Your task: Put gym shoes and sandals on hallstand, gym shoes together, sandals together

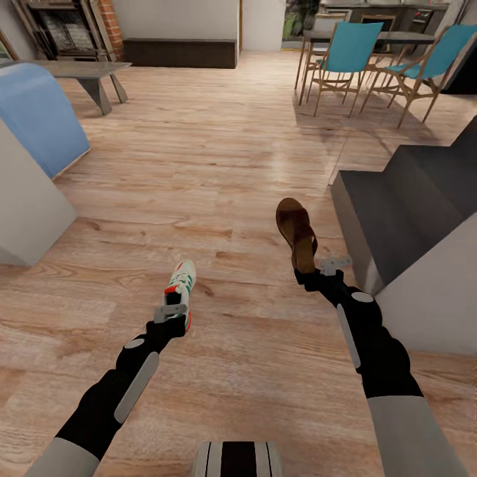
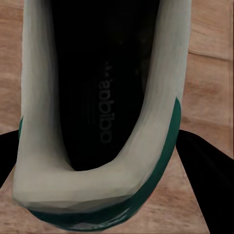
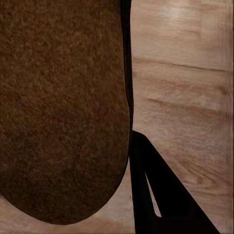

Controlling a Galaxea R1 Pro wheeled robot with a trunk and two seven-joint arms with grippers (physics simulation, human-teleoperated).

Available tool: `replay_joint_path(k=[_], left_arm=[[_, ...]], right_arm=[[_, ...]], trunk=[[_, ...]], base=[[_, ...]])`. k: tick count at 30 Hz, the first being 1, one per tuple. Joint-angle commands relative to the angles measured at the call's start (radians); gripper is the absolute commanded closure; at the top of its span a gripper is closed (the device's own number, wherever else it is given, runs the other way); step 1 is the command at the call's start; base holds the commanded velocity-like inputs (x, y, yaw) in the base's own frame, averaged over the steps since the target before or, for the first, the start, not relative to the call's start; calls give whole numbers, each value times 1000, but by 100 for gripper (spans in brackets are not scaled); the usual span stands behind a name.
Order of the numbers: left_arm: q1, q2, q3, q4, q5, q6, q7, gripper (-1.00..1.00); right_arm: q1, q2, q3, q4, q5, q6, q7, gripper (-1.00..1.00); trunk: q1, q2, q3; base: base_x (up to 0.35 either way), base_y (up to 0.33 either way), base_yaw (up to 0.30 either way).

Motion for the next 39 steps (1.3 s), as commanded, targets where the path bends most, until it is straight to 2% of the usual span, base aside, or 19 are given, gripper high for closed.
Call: replay_joint_path(k=[1,6,22,32,39], left_arm=[[-1,2,-3,-2,17,2,10,100],[0,3,-2,-2,26,2,10,100],[0,3,-4,-2,28,2,10,100],[0,3,-4,-2,28,2,10,100],[0,3,-4,-2,27,2,10,100]], right_arm=[[-1,0,-1,-1,7,6,5,100],[-1,1,-1,-1,7,6,5,100],[-1,2,-1,-1,7,6,5,100],[-1,2,-1,-1,7,6,5,100],[-1,2,-1,-1,7,6,5,100]], trunk=[[-1,0,5],[-3,1,31],[-3,1,56],[-3,1,72],[-3,1,83]], base=[[0,0,-192],[0,0,-145],[-1,0,-99],[-189,124,-91],[-30,22,-91]])
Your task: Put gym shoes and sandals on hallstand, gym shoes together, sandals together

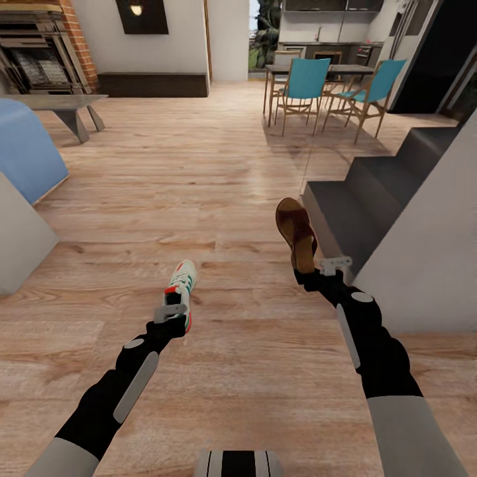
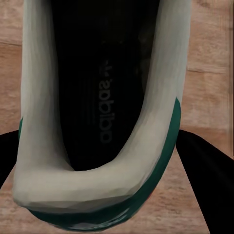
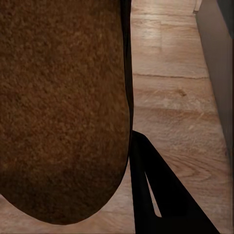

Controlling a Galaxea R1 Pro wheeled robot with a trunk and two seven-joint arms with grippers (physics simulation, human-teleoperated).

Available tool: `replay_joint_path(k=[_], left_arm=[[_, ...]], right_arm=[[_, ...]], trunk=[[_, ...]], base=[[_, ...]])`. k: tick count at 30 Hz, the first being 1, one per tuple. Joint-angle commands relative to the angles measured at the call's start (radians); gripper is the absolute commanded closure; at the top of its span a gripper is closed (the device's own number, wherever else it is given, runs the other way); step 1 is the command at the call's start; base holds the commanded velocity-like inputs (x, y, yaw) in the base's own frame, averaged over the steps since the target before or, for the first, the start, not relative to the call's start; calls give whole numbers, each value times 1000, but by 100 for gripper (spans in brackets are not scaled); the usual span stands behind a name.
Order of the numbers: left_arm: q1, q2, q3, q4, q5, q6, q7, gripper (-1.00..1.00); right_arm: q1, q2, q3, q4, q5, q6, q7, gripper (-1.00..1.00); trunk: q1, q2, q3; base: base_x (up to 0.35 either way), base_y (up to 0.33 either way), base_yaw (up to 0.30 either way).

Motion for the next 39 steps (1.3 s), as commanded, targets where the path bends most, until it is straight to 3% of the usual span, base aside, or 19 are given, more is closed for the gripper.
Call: replay_joint_path(k=[1,3,26,29,39], left_arm=[[-1,1,-3,-1,11,2,10,100],[-1,1,-3,-1,10,2,10,100],[-1,1,-3,-1,10,2,10,100],[-1,1,-3,-1,10,2,10,100],[-1,1,-3,-1,10,2,10,100]], right_arm=[[0,0,-1,-1,7,6,5,100],[0,0,-1,-1,7,6,5,100],[0,0,1,0,7,6,5,100],[0,0,34,0,7,6,5,100],[1,0,48,0,7,5,5,100]], trunk=[[0,0,1],[0,0,4],[-11,5,130],[-12,6,147],[-16,8,202]], base=[[-5,3,-91],[-3,2,-91],[0,0,-63],[0,0,0],[0,0,0]])
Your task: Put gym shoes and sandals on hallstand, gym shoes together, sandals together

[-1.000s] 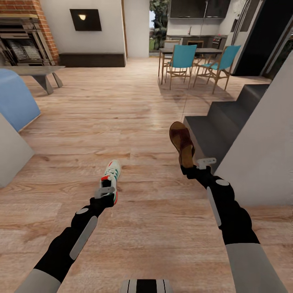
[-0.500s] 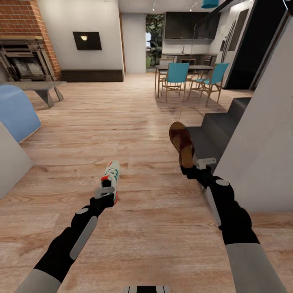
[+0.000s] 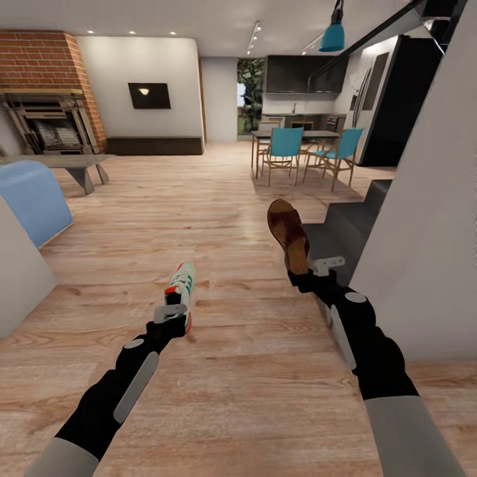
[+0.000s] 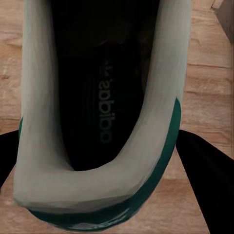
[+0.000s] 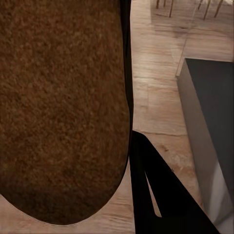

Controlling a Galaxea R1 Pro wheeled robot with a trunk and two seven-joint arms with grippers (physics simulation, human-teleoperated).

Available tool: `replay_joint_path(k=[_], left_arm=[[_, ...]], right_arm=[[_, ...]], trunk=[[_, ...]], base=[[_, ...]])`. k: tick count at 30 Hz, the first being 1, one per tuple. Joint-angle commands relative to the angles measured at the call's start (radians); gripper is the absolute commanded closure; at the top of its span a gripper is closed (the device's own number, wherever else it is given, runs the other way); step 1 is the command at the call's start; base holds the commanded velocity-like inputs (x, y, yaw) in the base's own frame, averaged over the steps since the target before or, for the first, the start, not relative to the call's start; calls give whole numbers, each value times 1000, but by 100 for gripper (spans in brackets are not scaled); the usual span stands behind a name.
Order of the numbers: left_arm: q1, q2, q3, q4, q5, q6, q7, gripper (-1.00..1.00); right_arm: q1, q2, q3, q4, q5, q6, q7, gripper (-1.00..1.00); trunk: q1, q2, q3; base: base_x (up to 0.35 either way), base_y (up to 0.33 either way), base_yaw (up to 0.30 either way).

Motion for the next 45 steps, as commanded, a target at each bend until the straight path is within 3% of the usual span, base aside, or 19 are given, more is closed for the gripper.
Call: replay_joint_path(k=[1,20,36,45], left_arm=[[-1,1,-3,-1,11,2,10,100],[-1,1,-3,-1,11,2,10,100],[-1,1,-3,-2,11,2,10,100],[-1,1,-3,-1,11,2,10,100]], right_arm=[[0,0,-1,-1,7,6,4,100],[-1,0,0,-1,7,5,4,100],[0,0,0,-1,7,5,4,100],[-1,-1,0,0,7,6,4,100]], trunk=[[-1,0,5],[-9,4,110],[-9,4,136],[-9,4,146]], base=[[0,0,0],[0,0,0],[-5,0,0],[-271,0,0]])
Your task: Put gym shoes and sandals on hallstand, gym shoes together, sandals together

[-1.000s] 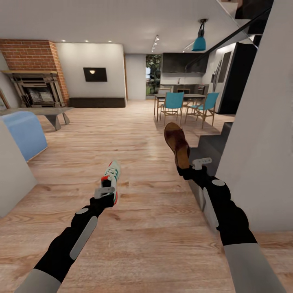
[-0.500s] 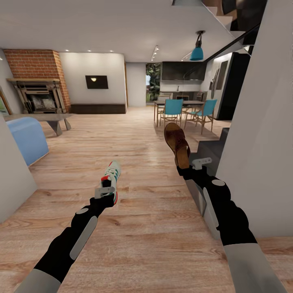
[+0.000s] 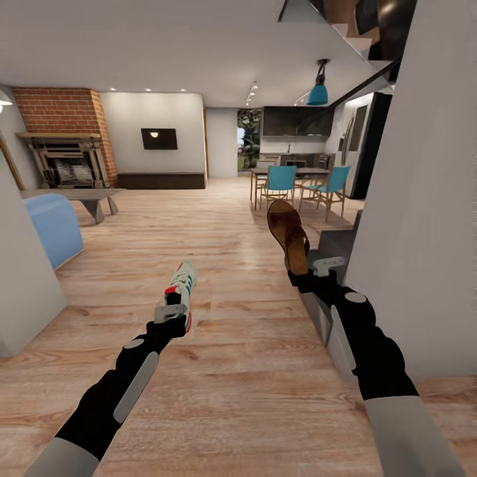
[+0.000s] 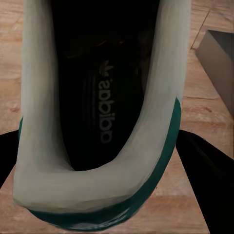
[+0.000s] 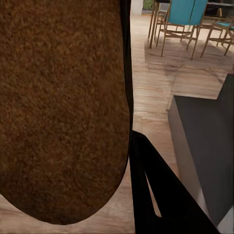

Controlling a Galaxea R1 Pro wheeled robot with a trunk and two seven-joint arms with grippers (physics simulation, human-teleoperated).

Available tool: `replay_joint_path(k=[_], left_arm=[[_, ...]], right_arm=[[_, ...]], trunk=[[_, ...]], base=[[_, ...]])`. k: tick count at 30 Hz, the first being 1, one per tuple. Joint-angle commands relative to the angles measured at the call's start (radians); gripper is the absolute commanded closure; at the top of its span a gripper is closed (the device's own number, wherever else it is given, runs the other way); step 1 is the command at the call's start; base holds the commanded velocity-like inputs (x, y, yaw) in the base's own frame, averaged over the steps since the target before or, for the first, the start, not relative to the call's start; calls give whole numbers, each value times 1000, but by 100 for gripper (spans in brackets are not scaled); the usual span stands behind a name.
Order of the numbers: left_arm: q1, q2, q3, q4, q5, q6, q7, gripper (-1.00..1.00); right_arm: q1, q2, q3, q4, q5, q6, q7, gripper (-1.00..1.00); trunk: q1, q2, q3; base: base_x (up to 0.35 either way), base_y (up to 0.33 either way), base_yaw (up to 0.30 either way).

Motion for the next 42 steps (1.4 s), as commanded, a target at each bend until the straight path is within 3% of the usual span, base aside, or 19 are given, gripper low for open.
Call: replay_joint_path(k=[1,34,42], left_arm=[[-1,1,-3,-2,10,2,10,100],[-1,2,-3,-2,10,3,10,100],[-1,0,-3,-2,10,2,10,100]], right_arm=[[-1,0,0,-1,7,6,4,100],[0,0,0,-1,7,6,4,100],[-1,0,0,-1,7,6,4,100]], trunk=[[-1,-1,-1],[-1,-1,35],[-1,-1,44]], base=[[-324,0,0],[-325,102,-189],[-150,87,-221]])
